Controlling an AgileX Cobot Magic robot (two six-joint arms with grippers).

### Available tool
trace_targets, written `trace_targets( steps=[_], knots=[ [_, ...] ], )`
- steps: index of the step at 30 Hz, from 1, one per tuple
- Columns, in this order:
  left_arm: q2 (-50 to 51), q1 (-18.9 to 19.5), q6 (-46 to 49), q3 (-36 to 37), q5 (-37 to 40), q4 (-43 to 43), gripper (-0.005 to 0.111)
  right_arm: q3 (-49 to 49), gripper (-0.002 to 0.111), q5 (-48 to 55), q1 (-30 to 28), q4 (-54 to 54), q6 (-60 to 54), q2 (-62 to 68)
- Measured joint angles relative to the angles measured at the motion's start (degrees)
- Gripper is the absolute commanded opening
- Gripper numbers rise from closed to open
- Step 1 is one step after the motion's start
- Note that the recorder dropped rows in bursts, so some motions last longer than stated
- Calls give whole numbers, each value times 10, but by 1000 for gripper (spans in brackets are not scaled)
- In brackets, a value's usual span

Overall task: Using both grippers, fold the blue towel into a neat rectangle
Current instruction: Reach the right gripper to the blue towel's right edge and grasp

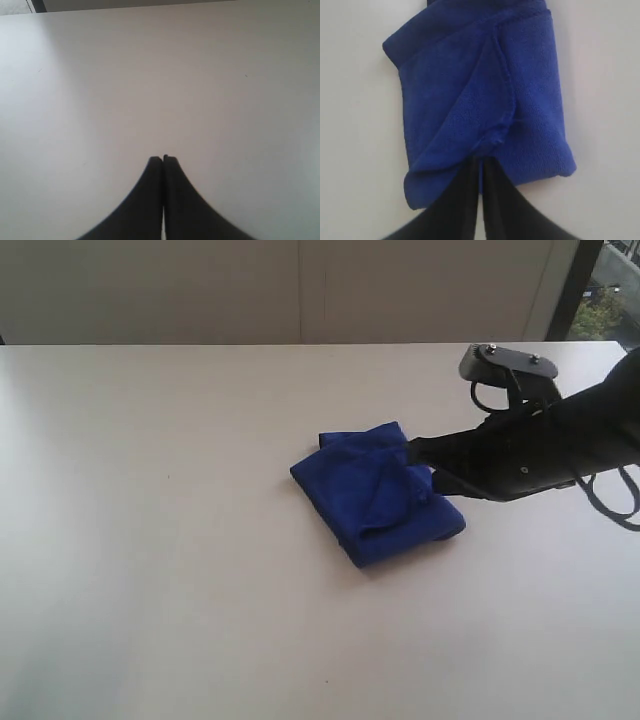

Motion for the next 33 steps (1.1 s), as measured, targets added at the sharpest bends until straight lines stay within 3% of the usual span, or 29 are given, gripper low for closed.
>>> trace_targets(
  steps=[3, 6, 33],
  knots=[
    [0, 0, 0, 0, 0, 0, 0, 0, 30, -26, 8, 25, 0, 23],
    [0, 0, 0, 0, 0, 0, 0, -2, 36, -51, 14, 49, -1, 41],
    [0, 0, 0, 0, 0, 0, 0, -27, 36, -97, 28, 152, -2, 116]
  ],
)
